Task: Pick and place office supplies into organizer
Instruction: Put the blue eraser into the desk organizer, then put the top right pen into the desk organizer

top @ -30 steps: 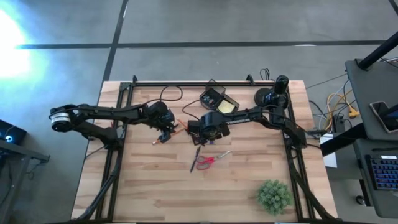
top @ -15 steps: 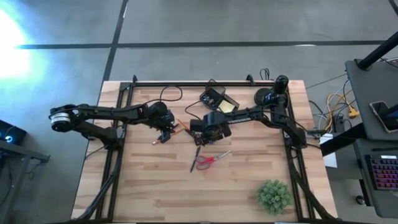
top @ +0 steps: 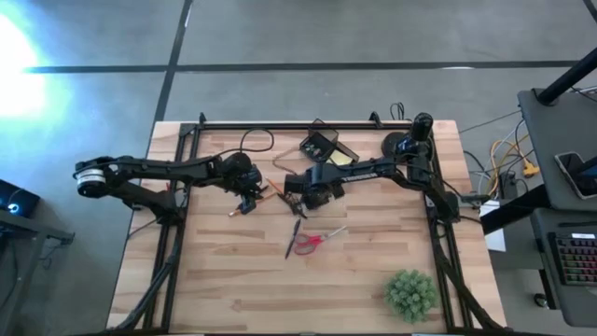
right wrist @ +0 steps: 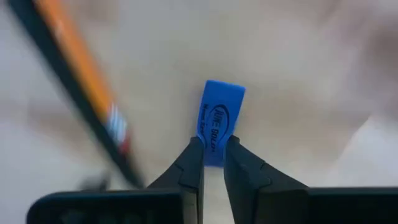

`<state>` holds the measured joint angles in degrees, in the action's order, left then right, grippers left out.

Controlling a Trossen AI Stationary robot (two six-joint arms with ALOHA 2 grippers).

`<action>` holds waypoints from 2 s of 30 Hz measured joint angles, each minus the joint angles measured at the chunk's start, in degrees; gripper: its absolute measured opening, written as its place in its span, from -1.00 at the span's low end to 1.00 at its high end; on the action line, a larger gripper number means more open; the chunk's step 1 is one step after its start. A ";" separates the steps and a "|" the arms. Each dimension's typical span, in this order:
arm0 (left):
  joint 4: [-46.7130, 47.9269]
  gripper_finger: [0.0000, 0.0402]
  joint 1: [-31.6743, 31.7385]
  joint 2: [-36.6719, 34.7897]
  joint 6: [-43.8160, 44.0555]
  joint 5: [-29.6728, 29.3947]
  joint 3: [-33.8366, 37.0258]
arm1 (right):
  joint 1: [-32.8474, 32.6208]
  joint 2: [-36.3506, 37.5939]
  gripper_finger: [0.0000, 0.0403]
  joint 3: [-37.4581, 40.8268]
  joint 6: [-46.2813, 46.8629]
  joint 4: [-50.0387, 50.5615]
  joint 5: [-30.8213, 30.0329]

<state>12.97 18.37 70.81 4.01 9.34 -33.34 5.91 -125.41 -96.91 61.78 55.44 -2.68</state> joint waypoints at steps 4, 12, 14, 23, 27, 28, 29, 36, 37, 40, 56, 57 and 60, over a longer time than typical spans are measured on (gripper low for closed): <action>-0.12 -0.36 0.00 0.00 0.00 0.00 0.00 | 1.27 2.86 -0.82 -4.11 -2.44 4.43 -8.28; -0.87 -0.36 -0.02 0.07 -0.17 0.00 0.00 | 9.65 4.45 -0.82 -13.24 -20.32 9.38 -15.14; -1.13 -0.36 0.00 0.07 -0.20 -0.01 0.00 | 12.59 3.37 -0.82 -13.88 -24.97 10.35 -13.71; -1.65 -0.36 -0.01 0.07 -0.04 -0.28 0.00 | 20.61 -0.22 -0.84 -15.80 -38.43 11.73 -4.79; -1.84 -0.36 -0.02 0.08 0.00 -0.93 0.00 | 20.53 -1.14 -0.87 -15.76 -41.87 11.18 -4.62; -1.84 -0.36 0.00 0.09 0.04 -0.92 0.00 | 20.53 -1.42 -0.87 -15.80 -42.50 11.03 -4.61; -1.81 -0.36 0.00 0.09 0.02 -0.94 0.00 | 20.60 -1.84 -0.87 -15.82 -43.05 10.56 -4.65; -1.79 -0.36 0.00 0.09 0.13 -1.14 0.00 | 20.13 -2.58 -0.84 -16.28 -42.92 9.75 -5.29; -1.77 -0.36 0.00 0.09 0.15 -1.14 0.00 | 19.75 -2.16 -0.82 -16.57 -42.93 9.99 -5.17; -1.67 -0.36 0.00 0.09 0.17 -1.15 0.00 | 17.56 0.11 -0.72 -17.59 -43.85 10.43 -3.50; 2.95 -0.36 -0.05 -0.65 -0.11 -1.13 0.03 | 1.49 2.43 -0.15 -11.47 -53.88 0.33 8.38; 4.02 -0.36 -0.07 -1.26 -0.35 -1.12 0.25 | 0.73 2.43 -0.15 -10.64 -53.24 -2.34 7.91; 5.35 -0.36 -0.11 -4.02 -0.92 -1.12 1.81 | -0.43 2.10 -0.16 -7.93 -49.81 -8.29 7.28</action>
<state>18.32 18.26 66.78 3.09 8.22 -31.53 5.48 -123.31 -104.84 11.97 47.15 4.60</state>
